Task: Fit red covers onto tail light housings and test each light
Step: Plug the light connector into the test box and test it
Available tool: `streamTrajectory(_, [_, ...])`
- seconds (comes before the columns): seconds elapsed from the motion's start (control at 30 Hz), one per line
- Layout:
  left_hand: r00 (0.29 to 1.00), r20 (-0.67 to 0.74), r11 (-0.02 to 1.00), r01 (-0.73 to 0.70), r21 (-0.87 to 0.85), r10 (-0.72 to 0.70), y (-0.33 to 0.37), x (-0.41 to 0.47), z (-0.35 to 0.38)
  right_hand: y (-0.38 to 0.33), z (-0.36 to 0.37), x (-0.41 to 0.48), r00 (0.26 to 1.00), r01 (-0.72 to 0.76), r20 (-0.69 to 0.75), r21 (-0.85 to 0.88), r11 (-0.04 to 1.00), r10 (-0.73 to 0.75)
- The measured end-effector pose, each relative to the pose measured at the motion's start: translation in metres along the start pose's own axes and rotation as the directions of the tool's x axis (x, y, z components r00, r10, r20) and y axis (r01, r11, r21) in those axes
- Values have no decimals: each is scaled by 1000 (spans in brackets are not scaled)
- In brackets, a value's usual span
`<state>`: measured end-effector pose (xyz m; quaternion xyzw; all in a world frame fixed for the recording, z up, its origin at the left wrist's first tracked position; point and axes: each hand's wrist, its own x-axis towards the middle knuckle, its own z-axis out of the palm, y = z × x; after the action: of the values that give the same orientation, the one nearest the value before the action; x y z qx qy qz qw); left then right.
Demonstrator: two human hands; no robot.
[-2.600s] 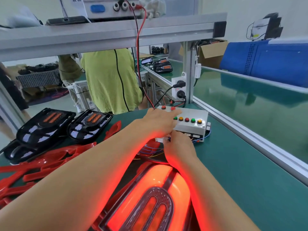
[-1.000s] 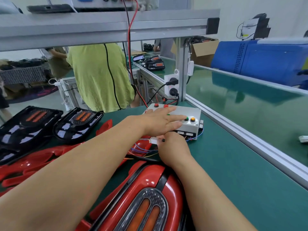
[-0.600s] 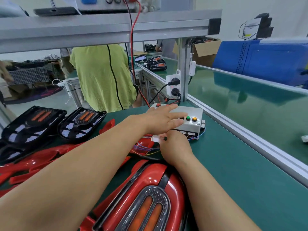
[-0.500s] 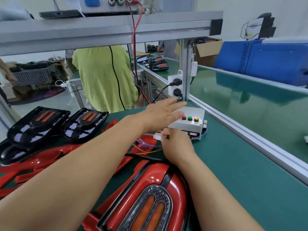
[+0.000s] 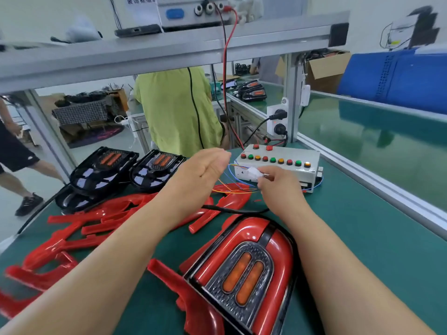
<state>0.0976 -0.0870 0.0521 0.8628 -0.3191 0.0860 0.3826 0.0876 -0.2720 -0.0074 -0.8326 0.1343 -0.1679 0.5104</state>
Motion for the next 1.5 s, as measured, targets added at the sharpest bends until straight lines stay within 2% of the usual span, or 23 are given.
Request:
streamTrajectory(0.17, [982,-112,986,146,-81,-155,-8,-27,-8,-6,-7,-7,998,33,37,310,950,-46])
streamTrajectory(0.37, [919,-287,962,242,-130,-270,-11,-44,3,-11,-14,-13,974,65,169,425,903,-150])
streamTrajectory(0.47, [913,-369,984,176,-28,-174,-10,-44,6,-13,-13,-17,940,79,273,414,907,-206])
streamTrajectory(0.53, [938,-338,991,108,80,-75,-6,-39,6,-16,-11,-20,917,86,324,410,908,-232])
streamTrajectory(0.63, [989,-136,982,81,168,-59,-3,-30,11,-18,-10,-24,899,121,333,435,892,-285])
streamTrajectory(0.7, [995,-73,982,81,169,-70,-1,-28,19,-17,-10,-25,896,160,307,453,877,-322])
streamTrajectory(0.8, [987,-114,988,125,86,-115,2,-28,29,-16,-6,-24,907,208,267,393,896,-327])
streamTrajectory(1.0, [973,-155,983,179,53,-169,1,-29,31,-17,-3,-23,925,225,221,334,915,-309])
streamTrajectory(1.27, [968,-161,981,186,-56,-192,7,-32,29,-18,-4,-26,927,157,226,489,858,-299])
streamTrajectory(1.5, [965,-151,970,193,-150,-215,7,-33,29,-15,-3,-23,931,74,259,556,828,-257])
